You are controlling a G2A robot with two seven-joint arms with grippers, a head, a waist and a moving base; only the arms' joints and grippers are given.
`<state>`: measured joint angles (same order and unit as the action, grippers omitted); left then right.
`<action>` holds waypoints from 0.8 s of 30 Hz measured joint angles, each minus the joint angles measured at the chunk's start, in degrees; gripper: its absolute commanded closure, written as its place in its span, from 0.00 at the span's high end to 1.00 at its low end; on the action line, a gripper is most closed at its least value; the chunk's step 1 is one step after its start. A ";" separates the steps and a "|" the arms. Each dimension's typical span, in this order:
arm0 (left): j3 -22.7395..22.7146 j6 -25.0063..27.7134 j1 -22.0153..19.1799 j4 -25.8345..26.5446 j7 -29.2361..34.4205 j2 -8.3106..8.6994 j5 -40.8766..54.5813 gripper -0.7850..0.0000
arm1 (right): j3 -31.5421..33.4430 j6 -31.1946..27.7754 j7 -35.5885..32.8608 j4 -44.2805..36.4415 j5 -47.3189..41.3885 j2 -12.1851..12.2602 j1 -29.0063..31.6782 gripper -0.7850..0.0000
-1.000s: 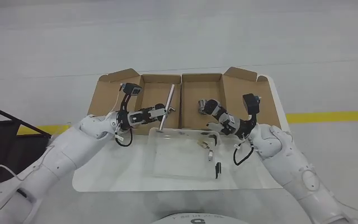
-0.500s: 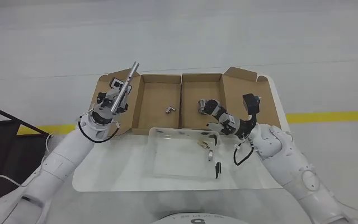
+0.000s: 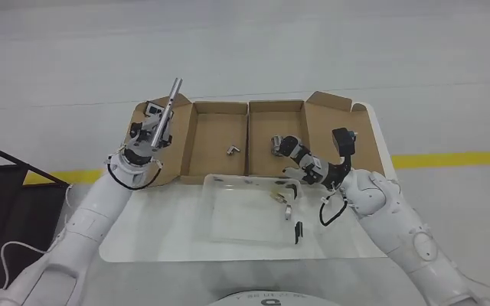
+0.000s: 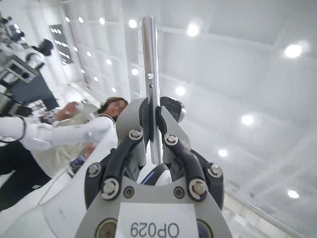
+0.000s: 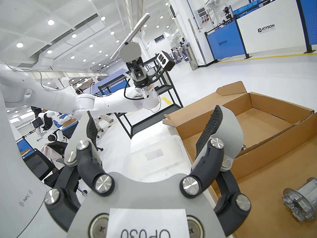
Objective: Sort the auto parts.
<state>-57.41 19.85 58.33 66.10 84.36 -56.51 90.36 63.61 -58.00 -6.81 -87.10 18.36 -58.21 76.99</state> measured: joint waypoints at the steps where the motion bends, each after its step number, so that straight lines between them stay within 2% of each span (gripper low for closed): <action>1: -1.40 2.87 0.45 0.07 -2.84 -0.21 -3.39 0.00 | 0.00 0.00 0.00 0.00 0.00 0.00 0.00 1.00; 2: -3.00 7.29 1.25 0.97 -7.17 -0.41 -8.82 0.00 | 0.00 0.00 0.00 0.00 0.00 0.00 0.00 1.00; 5: -5.38 15.78 3.87 4.05 -15.57 -0.76 -21.20 0.00 | 0.00 0.00 0.00 0.00 0.00 0.00 0.00 1.00; 8: -6.48 20.18 5.46 5.17 -20.02 -0.93 -29.45 0.00 | 0.00 0.00 0.00 0.00 0.00 0.00 0.00 1.00; 13: -7.26 24.31 6.54 5.42 -24.20 -1.23 -36.86 0.00 | 0.00 0.00 0.00 0.00 0.00 0.00 0.00 1.00; 19: -8.18 24.40 6.54 4.81 -25.72 -1.33 -42.16 0.00 | 0.00 0.00 0.00 0.00 0.00 0.00 0.00 1.00; 22: -7.96 19.17 5.28 3.77 -29.09 -1.17 -50.50 0.00 | 0.00 0.00 0.00 0.00 0.00 0.00 0.00 1.00; 24: -6.88 12.81 3.96 3.61 -31.43 -1.15 -57.32 0.00 | 0.00 0.00 0.00 0.00 0.00 0.00 0.00 1.00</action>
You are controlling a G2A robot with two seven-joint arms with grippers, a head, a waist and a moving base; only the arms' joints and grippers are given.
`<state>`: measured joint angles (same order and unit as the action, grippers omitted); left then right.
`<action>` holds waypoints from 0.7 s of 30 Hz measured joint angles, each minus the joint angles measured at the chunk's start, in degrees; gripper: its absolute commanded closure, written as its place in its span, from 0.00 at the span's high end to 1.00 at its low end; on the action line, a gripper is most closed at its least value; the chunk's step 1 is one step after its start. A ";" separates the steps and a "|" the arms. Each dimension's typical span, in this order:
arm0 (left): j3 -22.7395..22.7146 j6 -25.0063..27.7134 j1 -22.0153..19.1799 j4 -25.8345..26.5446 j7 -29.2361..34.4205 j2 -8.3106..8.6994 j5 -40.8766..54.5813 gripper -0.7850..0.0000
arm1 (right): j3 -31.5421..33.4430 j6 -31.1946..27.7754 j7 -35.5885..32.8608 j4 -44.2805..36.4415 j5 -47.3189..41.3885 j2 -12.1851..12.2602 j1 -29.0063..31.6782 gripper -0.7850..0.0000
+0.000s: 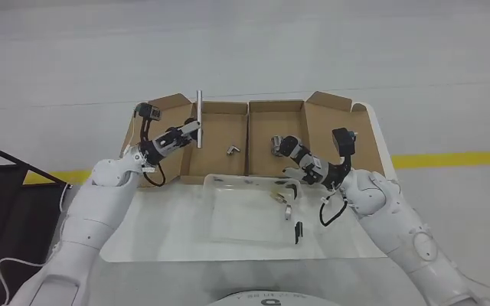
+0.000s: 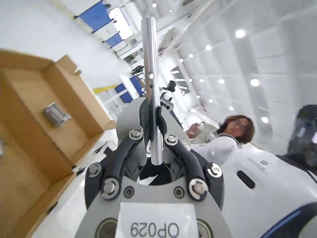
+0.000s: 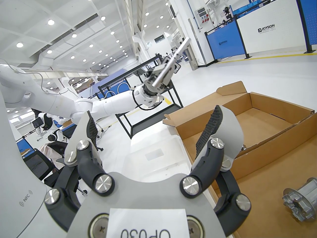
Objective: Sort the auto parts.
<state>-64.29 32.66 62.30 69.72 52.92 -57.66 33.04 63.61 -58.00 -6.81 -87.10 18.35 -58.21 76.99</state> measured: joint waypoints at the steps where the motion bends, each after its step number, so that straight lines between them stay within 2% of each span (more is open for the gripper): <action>1: 0.69 -2.81 -0.56 0.04 -0.63 -0.08 -2.41 0.00 | 0.00 0.00 0.00 0.00 0.00 0.00 0.00 1.00; 5: 4.76 -14.29 -4.21 -1.93 -1.33 -0.90 -10.32 0.00 | 0.00 0.00 0.00 0.00 0.00 0.00 0.00 1.00; 8: 7.79 -18.20 -6.61 -3.87 -3.68 -1.83 -15.15 0.00 | 0.00 0.00 0.00 0.00 0.00 0.00 0.00 1.00; 21: 16.02 -22.04 -13.19 -15.14 -16.18 -5.76 -28.40 0.00 | 0.00 0.00 0.00 0.00 0.00 0.00 0.00 1.00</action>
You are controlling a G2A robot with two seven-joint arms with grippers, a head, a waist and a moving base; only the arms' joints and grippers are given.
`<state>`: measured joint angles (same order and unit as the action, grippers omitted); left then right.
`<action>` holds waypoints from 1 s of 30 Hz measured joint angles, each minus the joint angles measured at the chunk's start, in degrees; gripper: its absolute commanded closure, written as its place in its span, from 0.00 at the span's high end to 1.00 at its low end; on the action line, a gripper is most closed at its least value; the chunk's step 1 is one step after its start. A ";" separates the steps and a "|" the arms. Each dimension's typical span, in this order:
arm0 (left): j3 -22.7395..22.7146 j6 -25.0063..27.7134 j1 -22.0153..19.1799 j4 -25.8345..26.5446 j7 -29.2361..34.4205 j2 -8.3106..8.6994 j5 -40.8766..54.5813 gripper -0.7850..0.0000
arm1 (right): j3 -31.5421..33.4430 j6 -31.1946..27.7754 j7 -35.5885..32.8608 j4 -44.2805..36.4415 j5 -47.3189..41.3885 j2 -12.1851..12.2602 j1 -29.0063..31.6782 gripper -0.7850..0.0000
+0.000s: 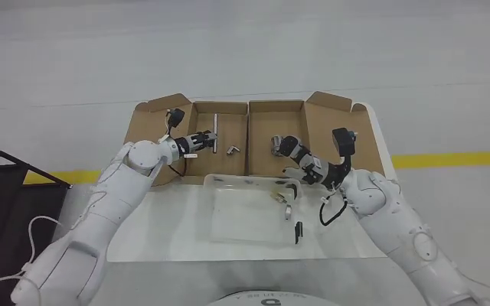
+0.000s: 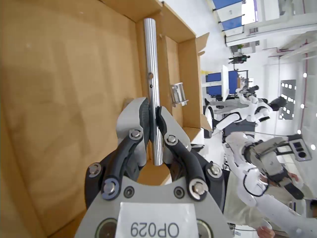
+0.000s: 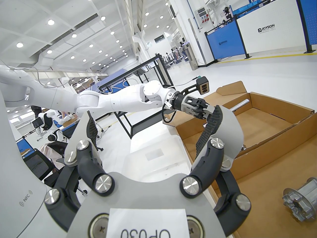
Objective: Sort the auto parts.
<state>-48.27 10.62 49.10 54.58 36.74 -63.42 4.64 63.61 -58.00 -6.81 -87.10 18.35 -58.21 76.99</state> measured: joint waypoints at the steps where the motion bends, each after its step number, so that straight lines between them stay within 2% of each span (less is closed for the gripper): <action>1: 0.47 -0.33 -0.38 -0.77 -0.68 -0.26 -0.83 0.00 | 0.00 0.00 0.00 0.00 0.00 0.00 0.00 1.00; 8: 3.43 -1.47 -2.79 -6.03 -1.69 -2.34 -3.85 0.00 | 0.00 0.00 0.00 0.00 0.00 0.00 0.00 1.00; 16: 5.34 -1.59 -4.66 -9.81 -1.49 -3.93 -7.07 0.00 | 0.00 0.00 0.00 0.00 0.00 0.00 0.00 1.00; 18: 5.65 -0.93 -5.00 -10.58 -0.53 -4.25 -7.48 0.27 | 0.00 0.00 0.00 0.00 0.00 0.00 0.00 1.00; 19: 5.70 -0.68 -5.15 -10.93 -0.18 -4.38 -7.51 0.37 | 0.00 0.00 0.00 0.00 0.00 0.00 0.00 1.00; 20: 5.73 -0.40 -5.34 -11.37 0.07 -4.54 -7.56 0.90 | 0.00 0.00 0.00 0.00 0.00 0.00 0.00 1.00; 21: 5.75 -0.22 -5.44 -11.61 0.14 -4.67 -7.59 1.00 | 0.00 0.00 0.00 0.00 0.00 0.00 0.00 1.00; 25: 5.46 1.07 -5.67 -11.98 0.41 -5.00 -7.49 1.00 | 0.00 0.00 0.00 0.00 0.00 0.00 0.00 1.00; 30: 3.68 5.24 -5.19 -10.79 0.53 -4.69 -6.54 1.00 | 0.00 0.00 0.00 0.00 0.00 0.00 0.00 1.00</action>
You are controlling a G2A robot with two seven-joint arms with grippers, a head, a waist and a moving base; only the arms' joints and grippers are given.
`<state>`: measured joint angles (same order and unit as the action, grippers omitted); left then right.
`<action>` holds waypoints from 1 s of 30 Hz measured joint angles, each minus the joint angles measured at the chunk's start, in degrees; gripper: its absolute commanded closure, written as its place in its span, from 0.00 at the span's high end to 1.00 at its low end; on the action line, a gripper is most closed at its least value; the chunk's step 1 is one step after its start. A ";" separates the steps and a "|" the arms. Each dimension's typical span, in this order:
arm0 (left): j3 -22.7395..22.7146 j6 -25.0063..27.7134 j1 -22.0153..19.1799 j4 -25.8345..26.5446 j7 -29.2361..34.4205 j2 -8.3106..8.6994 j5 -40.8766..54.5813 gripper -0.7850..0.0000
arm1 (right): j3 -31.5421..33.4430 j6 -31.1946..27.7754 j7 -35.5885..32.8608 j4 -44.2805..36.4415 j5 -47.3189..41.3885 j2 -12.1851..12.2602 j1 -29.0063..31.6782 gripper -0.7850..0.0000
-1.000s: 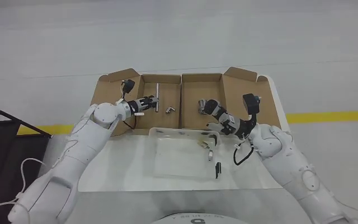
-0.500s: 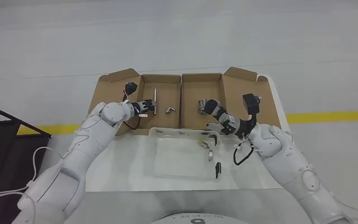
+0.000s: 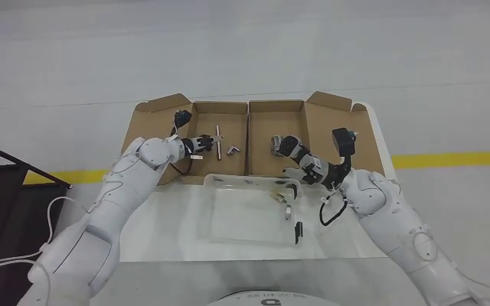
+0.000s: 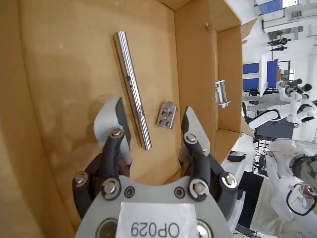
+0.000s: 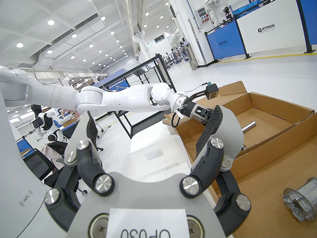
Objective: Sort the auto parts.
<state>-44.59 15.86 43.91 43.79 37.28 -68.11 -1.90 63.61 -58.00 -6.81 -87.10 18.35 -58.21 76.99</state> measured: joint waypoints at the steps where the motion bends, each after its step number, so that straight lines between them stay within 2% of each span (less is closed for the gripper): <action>1: -0.49 0.99 0.23 0.49 -0.20 0.16 0.13 1.00 | 0.00 0.00 0.00 0.00 0.00 0.00 0.00 1.00; 4: -2.06 4.21 1.15 1.91 -1.09 0.68 0.84 1.00 | 0.00 0.00 0.00 0.00 0.00 0.00 0.00 1.00; 10: -2.04 4.01 1.16 1.90 -1.10 0.67 0.87 1.00 | 0.00 0.00 0.00 0.00 0.00 0.00 0.00 1.00; 13: -3.23 6.82 2.77 3.86 -2.14 0.91 2.50 1.00 | -0.29 0.54 -0.37 -0.51 0.40 -0.05 0.15 1.00; 17: -7.73 13.77 6.46 7.58 -4.78 2.67 3.40 1.00 | -1.08 2.44 -2.77 -2.67 3.77 -0.17 0.55 1.00; 21: -13.46 17.74 11.07 12.82 -7.55 4.85 3.08 1.00 | -0.81 3.25 -5.82 -4.36 8.11 0.05 0.96 1.00; 27: -22.79 19.32 19.94 23.76 -10.46 7.82 2.43 1.00 | 1.21 5.60 -7.79 -8.15 14.49 0.59 2.87 1.00; 30: -23.70 19.12 21.01 25.06 -10.36 8.03 2.77 1.00 | 1.31 5.62 -7.71 -8.25 14.46 0.61 2.93 1.00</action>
<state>-68.29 34.99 64.92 68.84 26.91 -60.07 0.87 64.92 -52.38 -14.53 -95.35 32.82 -57.60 79.92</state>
